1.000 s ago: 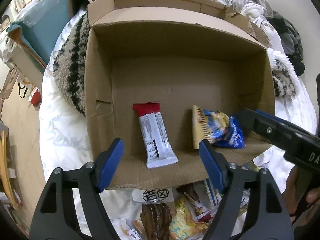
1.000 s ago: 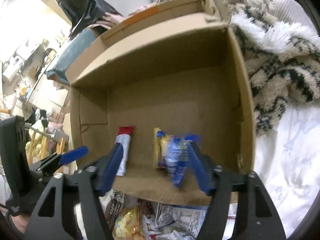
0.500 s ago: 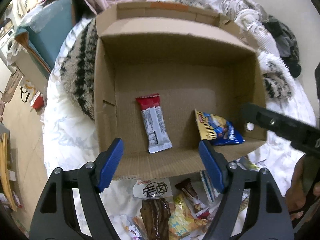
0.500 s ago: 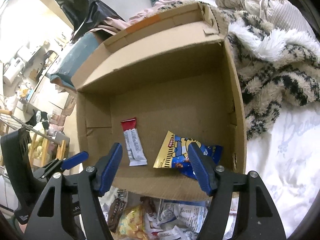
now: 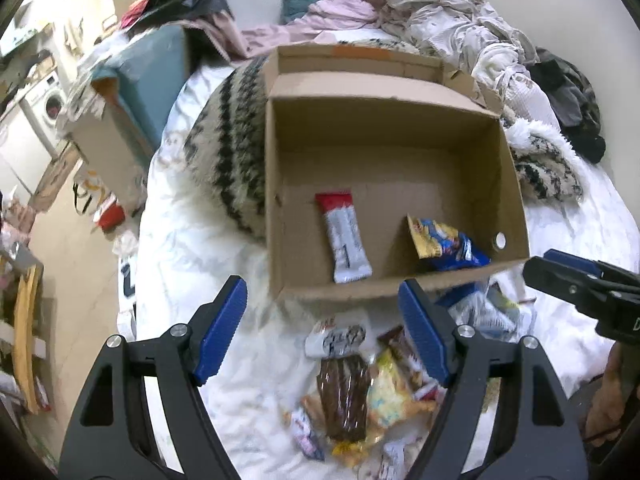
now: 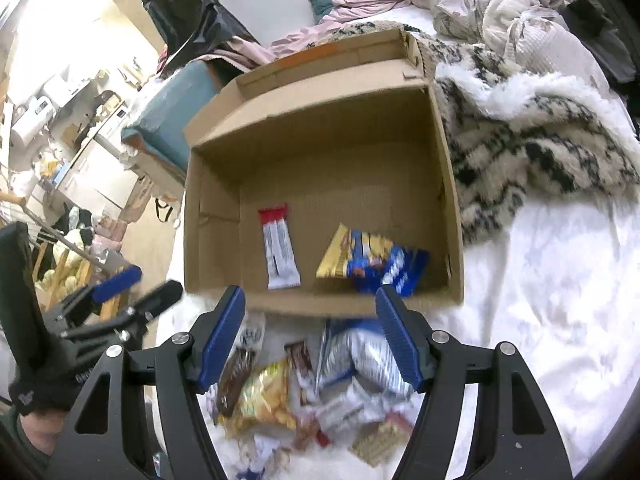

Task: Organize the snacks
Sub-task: 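Move the left tool back to the pile and grasp a white wafer packet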

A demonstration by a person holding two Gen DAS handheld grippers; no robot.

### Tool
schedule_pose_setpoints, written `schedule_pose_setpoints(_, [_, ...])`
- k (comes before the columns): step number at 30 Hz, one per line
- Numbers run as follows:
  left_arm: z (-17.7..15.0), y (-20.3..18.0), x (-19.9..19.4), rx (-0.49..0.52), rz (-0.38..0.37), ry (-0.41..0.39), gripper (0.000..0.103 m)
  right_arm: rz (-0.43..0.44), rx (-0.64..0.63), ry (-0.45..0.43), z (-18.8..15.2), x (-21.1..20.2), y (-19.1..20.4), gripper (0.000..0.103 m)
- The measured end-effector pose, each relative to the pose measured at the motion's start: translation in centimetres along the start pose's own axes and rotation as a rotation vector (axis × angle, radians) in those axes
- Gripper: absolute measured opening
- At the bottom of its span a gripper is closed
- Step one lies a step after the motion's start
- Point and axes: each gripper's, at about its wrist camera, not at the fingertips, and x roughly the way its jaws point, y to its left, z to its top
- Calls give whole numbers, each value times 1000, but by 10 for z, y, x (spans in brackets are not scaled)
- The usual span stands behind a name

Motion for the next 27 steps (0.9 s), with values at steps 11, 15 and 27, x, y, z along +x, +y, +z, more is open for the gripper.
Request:
schedule_pose_setpoints(11, [-49, 28, -18, -126, -8, 53, 91, -28, 48, 2, -38, -27, -10, 71])
schedule_pose_setpoints(15, [-65, 48, -15, -211, -5, 110, 91, -54, 103, 15, -49, -33, -23, 71])
schedule_pose_setpoints(27, [-111, 75, 27, -390, -26, 325, 90, -56, 313, 109, -82, -28, -62, 71])
